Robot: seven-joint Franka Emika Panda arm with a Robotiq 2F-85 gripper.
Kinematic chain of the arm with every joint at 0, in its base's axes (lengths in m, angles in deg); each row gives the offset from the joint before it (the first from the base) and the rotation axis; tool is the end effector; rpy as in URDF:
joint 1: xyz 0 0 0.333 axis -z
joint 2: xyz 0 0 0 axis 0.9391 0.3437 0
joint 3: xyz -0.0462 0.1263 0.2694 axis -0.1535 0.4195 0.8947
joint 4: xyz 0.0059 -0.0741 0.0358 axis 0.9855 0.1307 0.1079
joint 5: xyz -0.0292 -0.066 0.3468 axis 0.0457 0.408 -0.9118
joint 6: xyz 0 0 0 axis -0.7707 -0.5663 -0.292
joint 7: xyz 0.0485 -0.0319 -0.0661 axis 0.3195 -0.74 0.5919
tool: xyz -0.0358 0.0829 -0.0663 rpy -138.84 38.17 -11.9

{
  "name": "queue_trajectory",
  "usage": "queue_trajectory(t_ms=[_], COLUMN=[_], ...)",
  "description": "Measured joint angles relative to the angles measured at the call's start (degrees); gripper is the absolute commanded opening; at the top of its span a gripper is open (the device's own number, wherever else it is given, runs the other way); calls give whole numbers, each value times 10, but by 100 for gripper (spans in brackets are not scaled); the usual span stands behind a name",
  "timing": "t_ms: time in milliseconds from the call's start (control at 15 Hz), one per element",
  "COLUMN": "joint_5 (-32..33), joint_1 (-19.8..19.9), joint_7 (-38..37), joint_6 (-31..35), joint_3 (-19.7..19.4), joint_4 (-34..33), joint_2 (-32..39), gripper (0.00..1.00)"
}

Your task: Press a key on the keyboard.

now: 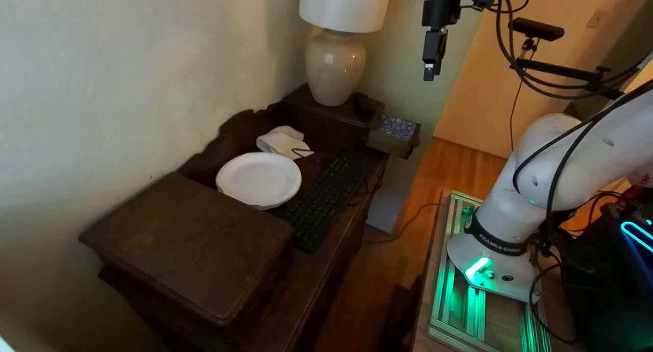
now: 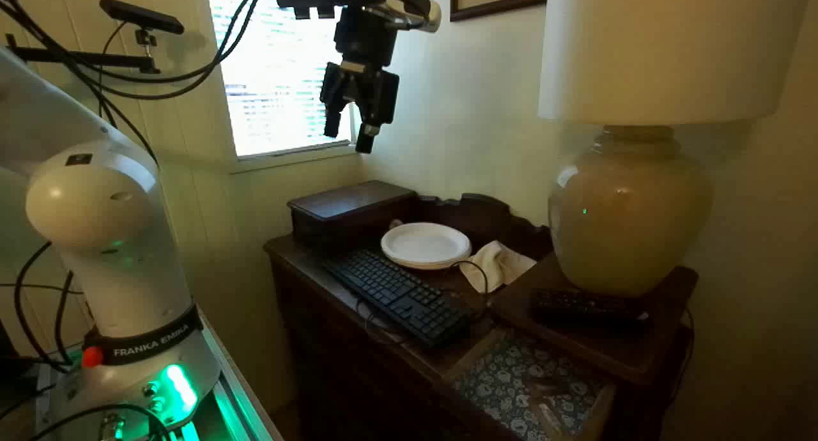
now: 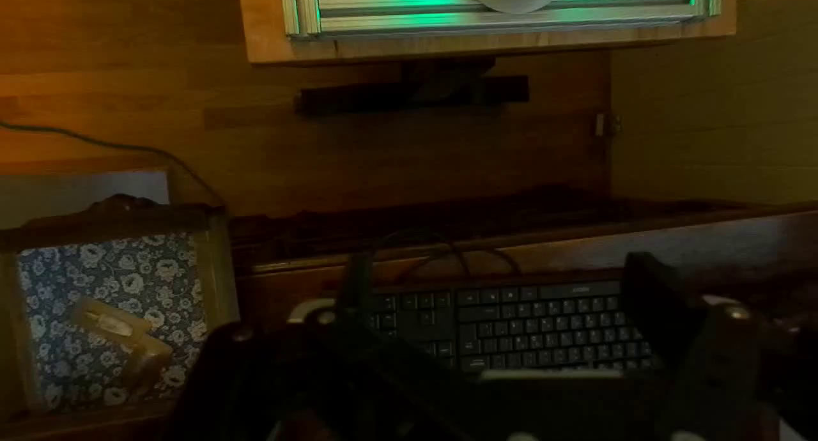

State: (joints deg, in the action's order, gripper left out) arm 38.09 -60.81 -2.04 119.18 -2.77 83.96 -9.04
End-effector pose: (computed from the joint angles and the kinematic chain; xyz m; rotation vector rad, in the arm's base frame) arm 0.2664 -0.1652 0.5221 -3.0136 0.1244 0.3294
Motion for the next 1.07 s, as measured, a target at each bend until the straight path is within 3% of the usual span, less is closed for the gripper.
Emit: queue_trajectory(t_ms=[400, 467, 533, 1067], joint_5=[-1, -1, -1, -8], joint_1=[-3, -3, -4, -5], joint_7=[0, 0, 0, -13], joint_6=[11, 27, 45, 250], joint_3=[0, 1, 1, 3], joint_4=[1, 3, 5, 49], joint_2=[7, 13, 21, 124], gripper=[100, 91, 74, 18])
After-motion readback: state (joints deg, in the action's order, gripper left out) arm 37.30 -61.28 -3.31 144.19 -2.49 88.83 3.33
